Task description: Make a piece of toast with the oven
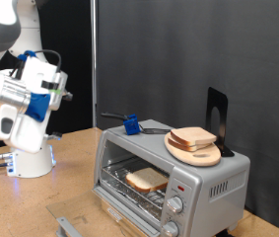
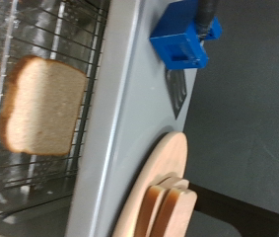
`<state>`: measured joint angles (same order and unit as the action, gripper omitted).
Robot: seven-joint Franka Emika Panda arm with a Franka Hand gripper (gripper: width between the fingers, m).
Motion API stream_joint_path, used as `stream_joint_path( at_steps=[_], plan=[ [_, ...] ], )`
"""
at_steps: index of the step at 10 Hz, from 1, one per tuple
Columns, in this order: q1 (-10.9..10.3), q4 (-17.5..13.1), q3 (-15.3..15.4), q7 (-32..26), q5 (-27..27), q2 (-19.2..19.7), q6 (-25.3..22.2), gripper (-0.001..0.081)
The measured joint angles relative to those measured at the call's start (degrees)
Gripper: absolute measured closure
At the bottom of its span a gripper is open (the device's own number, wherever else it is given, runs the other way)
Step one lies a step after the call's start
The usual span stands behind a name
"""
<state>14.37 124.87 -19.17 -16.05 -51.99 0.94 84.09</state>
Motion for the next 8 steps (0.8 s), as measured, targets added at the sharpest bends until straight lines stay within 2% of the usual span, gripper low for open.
stream_joint_path(
  at_steps=[5,6,8],
  plan=[
    [1.5,-3.9,-1.0,-4.9,0.9,6.4,-0.4,0.0124],
    [1.5,-3.9,-1.0,-4.6,0.9,6.4,-0.4,0.0124],
    [1.6,-4.0,-1.2,0.0,0.9,6.8,-3.7,0.0124]
  ],
)
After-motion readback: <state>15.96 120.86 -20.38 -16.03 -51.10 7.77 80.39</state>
